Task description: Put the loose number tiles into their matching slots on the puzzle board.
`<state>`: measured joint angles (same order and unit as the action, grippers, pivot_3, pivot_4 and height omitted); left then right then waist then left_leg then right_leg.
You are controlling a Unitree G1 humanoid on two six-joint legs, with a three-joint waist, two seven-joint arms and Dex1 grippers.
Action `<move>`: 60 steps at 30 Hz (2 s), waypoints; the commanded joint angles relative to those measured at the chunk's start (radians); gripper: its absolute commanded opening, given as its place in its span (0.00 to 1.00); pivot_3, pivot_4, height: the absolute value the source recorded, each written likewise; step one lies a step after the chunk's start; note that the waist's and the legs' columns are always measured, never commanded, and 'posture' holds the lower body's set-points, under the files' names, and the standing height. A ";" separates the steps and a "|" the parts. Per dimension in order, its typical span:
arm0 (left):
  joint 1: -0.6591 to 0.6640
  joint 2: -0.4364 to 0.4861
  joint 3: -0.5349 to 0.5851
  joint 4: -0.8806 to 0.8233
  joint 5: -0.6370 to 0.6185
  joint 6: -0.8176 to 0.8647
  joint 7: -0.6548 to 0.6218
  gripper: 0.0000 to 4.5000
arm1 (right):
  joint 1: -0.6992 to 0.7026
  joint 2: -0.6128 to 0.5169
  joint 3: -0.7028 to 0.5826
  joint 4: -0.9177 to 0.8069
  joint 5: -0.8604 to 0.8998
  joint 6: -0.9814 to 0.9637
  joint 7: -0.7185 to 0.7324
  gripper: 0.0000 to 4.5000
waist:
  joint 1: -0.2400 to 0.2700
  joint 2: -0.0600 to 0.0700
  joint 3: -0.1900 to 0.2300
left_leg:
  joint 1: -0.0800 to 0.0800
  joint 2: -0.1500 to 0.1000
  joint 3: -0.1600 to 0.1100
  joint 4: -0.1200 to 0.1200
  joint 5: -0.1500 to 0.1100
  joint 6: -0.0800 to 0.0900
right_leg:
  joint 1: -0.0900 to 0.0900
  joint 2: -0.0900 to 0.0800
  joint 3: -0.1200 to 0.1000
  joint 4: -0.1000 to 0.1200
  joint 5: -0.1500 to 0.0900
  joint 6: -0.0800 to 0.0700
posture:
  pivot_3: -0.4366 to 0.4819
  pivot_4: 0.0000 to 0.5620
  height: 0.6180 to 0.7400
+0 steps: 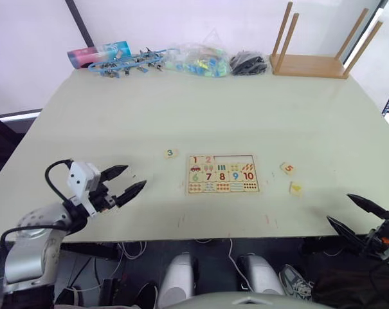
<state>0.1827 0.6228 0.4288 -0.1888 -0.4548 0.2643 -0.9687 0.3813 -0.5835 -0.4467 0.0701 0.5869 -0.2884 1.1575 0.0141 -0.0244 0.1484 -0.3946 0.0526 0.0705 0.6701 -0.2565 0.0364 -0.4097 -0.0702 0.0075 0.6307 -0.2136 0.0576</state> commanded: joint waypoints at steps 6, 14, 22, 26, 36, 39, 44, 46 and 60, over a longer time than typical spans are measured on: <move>0.132 -0.030 0.063 -0.078 -0.072 -0.035 0.021 0.99 | 0.011 0.005 -0.027 -0.013 0.018 0.002 0.010 1.00 | 0.002 0.000 0.000 | -0.002 0.001 0.000 -0.001 0.000 0.000 | -0.002 0.000 -0.001 -0.002 0.001 -0.003 | 0.48 0.27 1.00; 0.132 -0.017 0.059 -0.065 -0.083 -0.049 0.014 0.99 | 0.017 0.020 -0.030 0.009 0.025 -0.008 0.026 1.00 | -0.001 0.001 -0.001 | -0.002 0.002 0.000 -0.001 -0.001 -0.002 | -0.002 0.000 -0.001 -0.002 -0.001 0.001 | 0.48 0.27 1.00; 0.133 -0.005 0.063 -0.050 -0.085 -0.057 0.001 0.99 | 0.014 0.038 -0.031 0.041 0.024 -0.029 0.047 1.00 | 0.000 0.000 -0.002 | -0.002 0.002 0.000 -0.001 -0.001 -0.002 | -0.002 0.000 -0.001 -0.003 0.000 0.001 | 0.48 0.27 1.00; 0.134 0.000 0.066 -0.045 -0.085 -0.059 -0.006 0.99 | 0.013 0.042 -0.030 0.041 0.023 -0.031 0.047 1.00 | -0.001 0.000 -0.002 | -0.002 0.002 0.001 -0.001 -0.003 -0.004 | -0.002 0.000 -0.001 -0.004 0.000 0.001 | 0.48 0.27 1.00; 0.148 0.005 0.072 -0.038 -0.094 -0.066 -0.019 0.99 | -0.005 0.043 -0.025 0.057 0.023 -0.035 0.052 1.00 | 0.000 0.000 -0.002 | -0.002 0.002 0.001 -0.002 -0.003 -0.005 | -0.003 -0.001 -0.001 -0.004 0.000 0.001 | 0.48 0.27 1.00; 0.148 0.009 0.071 -0.034 -0.096 -0.070 -0.019 0.99 | -0.007 0.042 -0.026 0.062 0.025 -0.035 0.058 1.00 | 0.000 0.000 -0.002 | -0.002 0.002 0.001 -0.002 -0.003 -0.005 | -0.003 -0.001 -0.001 -0.004 0.000 0.001 | 0.48 0.27 1.00; 0.142 0.017 0.068 -0.025 -0.095 -0.073 -0.023 0.99 | -0.011 0.041 -0.030 0.075 0.026 -0.040 0.066 1.00 | 0.000 0.000 -0.002 | -0.002 0.002 0.001 -0.003 -0.003 -0.005 | -0.003 -0.001 -0.002 -0.004 -0.001 0.001 | 0.48 0.27 1.00; 0.134 0.026 0.067 -0.013 -0.095 -0.076 -0.030 0.99 | -0.015 0.043 -0.031 0.080 0.026 -0.044 0.067 1.00 | 0.000 0.000 -0.002 | -0.002 0.002 0.001 -0.003 -0.003 -0.005 | -0.003 -0.001 -0.002 -0.004 -0.001 0.001 | 0.48 0.27 1.00; -0.062 0.154 -0.015 0.225 -0.046 -0.158 -0.208 0.99 | 0.021 0.060 -0.003 -0.003 0.082 -0.033 0.148 1.00 | 0.001 0.001 -0.002 | -0.003 0.003 0.000 -0.003 -0.004 -0.005 | -0.004 -0.001 -0.004 -0.005 0.000 0.000 | 0.48 0.27 1.00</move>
<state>0.1455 0.7568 0.4233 0.0128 -0.5108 0.1401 -1.1413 0.3924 -0.5234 -0.4397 0.1071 0.6381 -0.3225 1.2862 0.0155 -0.0236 0.1467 -0.3972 0.0552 0.0707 0.6667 -0.2600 0.0313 -0.4133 -0.0716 0.0035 0.6261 -0.2141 0.0583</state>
